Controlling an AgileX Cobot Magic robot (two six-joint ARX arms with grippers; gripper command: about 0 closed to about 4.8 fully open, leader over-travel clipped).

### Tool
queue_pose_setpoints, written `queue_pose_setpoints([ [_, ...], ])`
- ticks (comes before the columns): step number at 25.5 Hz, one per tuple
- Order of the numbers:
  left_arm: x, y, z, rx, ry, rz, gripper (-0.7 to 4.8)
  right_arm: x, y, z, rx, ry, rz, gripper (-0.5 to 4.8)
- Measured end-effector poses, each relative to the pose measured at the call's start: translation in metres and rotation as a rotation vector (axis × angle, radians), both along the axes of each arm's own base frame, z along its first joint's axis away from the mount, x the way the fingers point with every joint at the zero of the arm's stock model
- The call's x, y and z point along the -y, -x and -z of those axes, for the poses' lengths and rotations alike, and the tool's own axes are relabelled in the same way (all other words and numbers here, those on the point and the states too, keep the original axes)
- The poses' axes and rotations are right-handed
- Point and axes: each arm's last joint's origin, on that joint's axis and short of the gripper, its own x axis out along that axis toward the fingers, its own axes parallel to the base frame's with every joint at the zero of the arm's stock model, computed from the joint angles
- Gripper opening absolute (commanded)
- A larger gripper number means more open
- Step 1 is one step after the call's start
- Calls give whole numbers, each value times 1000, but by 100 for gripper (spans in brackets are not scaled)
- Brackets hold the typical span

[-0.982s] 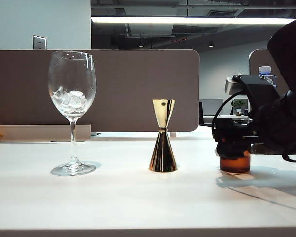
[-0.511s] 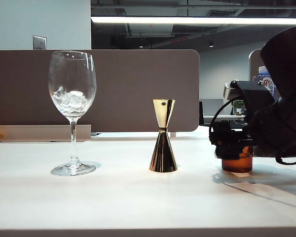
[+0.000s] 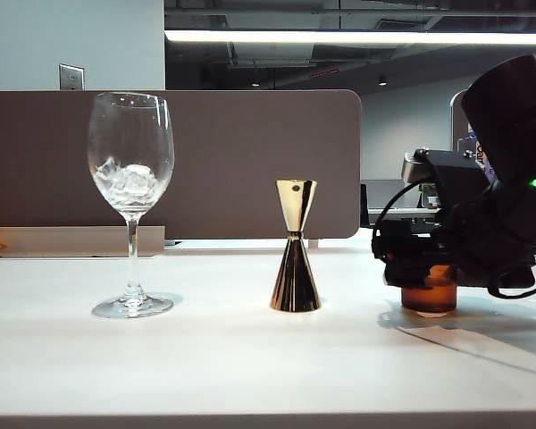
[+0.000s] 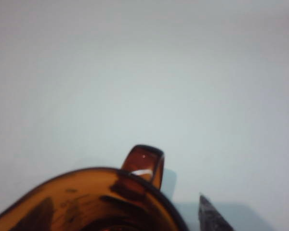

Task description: Pick up the small amber measuring cup and pour the water in it into the jigger, then pick up the jigger and pour the water in it into the wine glass.

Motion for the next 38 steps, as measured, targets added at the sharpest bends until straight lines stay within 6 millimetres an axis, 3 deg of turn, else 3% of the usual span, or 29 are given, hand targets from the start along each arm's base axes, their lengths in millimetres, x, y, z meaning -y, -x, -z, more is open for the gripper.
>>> queue_pose_setpoints([
  [5, 0, 0, 0, 0, 0, 0, -2, 7, -3, 0, -2, -7, 34, 347],
  [7, 0, 0, 0, 0, 0, 0, -2, 7, -3, 0, -6, -7, 33, 286],
  [12, 0, 0, 0, 0, 0, 0, -2, 8, -3, 1, -14, -4, 34, 277],
  [20, 0, 0, 0, 0, 0, 0, -2, 8, -2, 2, -32, -30, 51, 197],
  [27, 0, 0, 0, 0, 0, 0, -2, 8, -2, 2, -32, -31, 51, 193],
  [28, 0, 0, 0, 0, 0, 0, -2, 8, -2, 2, -32, -31, 50, 139],
  [33, 0, 0, 0, 0, 0, 0, -2, 8, -2, 2, -31, -31, 50, 133],
  [36, 0, 0, 0, 0, 0, 0, -2, 8, -2, 2, -31, -31, 50, 77],
  [38, 0, 0, 0, 0, 0, 0, -2, 8, -2, 2, -33, -31, 51, 72],
])
